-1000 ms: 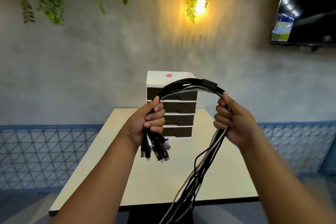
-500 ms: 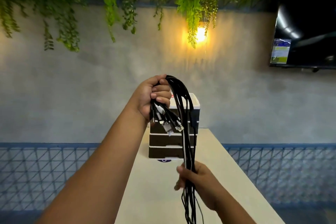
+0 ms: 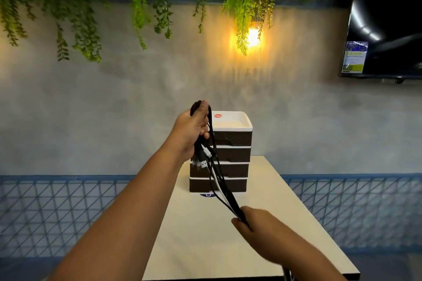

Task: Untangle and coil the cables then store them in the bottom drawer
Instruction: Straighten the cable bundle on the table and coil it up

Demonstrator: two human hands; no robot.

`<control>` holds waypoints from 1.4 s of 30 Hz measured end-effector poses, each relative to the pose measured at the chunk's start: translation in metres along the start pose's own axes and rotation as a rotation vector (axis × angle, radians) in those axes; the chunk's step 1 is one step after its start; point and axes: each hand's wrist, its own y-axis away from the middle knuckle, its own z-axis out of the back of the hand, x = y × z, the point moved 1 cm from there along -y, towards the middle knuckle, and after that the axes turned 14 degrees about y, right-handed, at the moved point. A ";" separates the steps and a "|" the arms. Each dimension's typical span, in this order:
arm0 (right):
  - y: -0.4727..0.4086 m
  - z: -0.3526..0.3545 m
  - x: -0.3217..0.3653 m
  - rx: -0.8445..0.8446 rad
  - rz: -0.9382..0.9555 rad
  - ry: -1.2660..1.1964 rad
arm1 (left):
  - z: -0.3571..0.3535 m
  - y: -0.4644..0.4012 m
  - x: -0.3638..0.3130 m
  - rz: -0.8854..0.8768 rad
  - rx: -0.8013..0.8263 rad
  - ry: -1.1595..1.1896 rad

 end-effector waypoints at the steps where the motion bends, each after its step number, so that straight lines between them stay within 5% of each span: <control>1: 0.002 0.013 0.006 -0.001 0.018 0.063 | -0.002 0.004 0.003 -0.006 0.029 -0.098; 8: -0.010 0.097 0.038 -0.100 0.195 0.259 | -0.013 0.016 0.014 0.048 0.238 -0.449; 14: -0.021 0.142 0.047 -0.256 0.330 0.162 | -0.015 0.020 0.007 0.328 0.395 -0.520; 22: -0.032 0.149 0.033 -0.378 0.275 -0.157 | -0.011 0.030 0.007 0.611 0.455 -0.258; 27: -0.038 0.153 0.016 -0.107 0.324 -0.406 | -0.012 0.038 0.004 0.727 0.760 -0.298; 31: -0.033 0.151 0.004 0.089 0.478 -0.629 | -0.007 0.040 -0.007 0.791 0.770 -0.235; 33: -0.032 0.146 -0.001 0.016 0.457 -0.612 | -0.005 0.039 -0.008 0.780 0.740 -0.173; 38: -0.020 0.124 0.000 -0.596 0.236 -0.302 | -0.007 0.039 -0.007 0.851 0.737 0.130; 39: -0.018 0.118 0.002 -0.628 0.219 -0.355 | -0.008 0.039 -0.009 0.874 0.748 0.223; 42: -0.020 0.103 0.008 -0.364 0.278 -0.779 | -0.016 0.039 -0.013 0.906 0.760 0.383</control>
